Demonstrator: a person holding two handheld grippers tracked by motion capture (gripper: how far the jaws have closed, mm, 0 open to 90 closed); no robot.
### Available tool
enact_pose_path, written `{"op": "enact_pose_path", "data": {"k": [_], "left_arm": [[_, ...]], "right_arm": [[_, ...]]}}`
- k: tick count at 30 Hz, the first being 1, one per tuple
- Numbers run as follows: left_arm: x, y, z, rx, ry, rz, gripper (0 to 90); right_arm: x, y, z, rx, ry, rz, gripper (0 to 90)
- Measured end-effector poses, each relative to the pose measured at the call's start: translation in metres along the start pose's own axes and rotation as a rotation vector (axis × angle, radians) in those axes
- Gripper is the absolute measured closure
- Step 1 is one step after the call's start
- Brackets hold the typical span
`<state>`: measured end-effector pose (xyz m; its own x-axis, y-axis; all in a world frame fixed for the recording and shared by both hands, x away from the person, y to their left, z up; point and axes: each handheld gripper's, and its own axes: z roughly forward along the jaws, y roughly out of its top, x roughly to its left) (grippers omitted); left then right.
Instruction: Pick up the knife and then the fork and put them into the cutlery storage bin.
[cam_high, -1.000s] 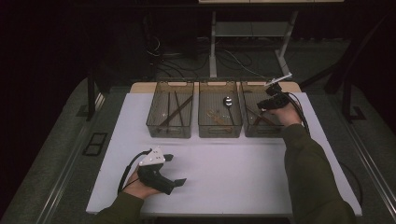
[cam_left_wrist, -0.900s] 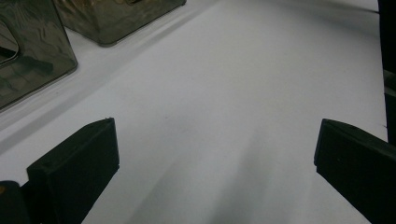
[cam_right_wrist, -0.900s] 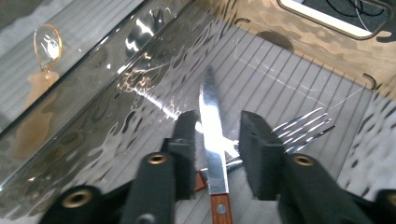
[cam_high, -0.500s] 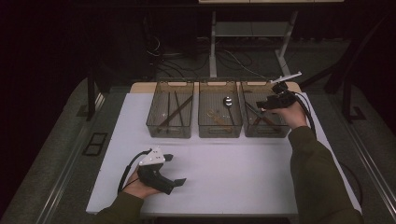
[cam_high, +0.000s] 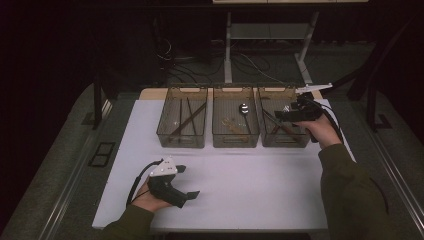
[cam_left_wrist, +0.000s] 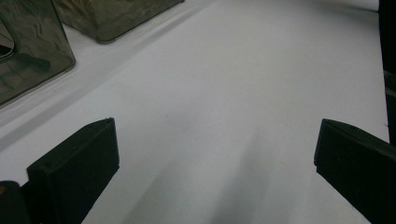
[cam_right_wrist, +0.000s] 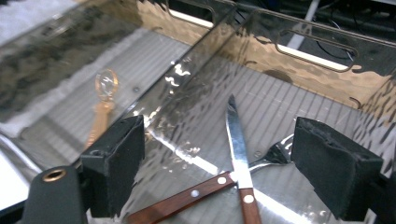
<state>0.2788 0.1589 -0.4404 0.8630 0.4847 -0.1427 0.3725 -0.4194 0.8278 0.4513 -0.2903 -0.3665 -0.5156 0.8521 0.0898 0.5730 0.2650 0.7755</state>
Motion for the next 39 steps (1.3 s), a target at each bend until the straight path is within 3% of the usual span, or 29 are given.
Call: {"op": "enact_pose_path", "data": {"k": [20, 39], "left_arm": [[0.004, -0.001, -0.002, 0.012, 0.014, 0.011, 0.0], [0.004, -0.002, -0.004, 0.015, 0.020, 0.000, 0.0]], "right_arm": [[0.023, -0.033, -0.038, -0.104, 0.039, -0.018, 14.3], [0.055, -0.078, -0.059, -0.135, 0.114, -0.073, 14.3]]}}
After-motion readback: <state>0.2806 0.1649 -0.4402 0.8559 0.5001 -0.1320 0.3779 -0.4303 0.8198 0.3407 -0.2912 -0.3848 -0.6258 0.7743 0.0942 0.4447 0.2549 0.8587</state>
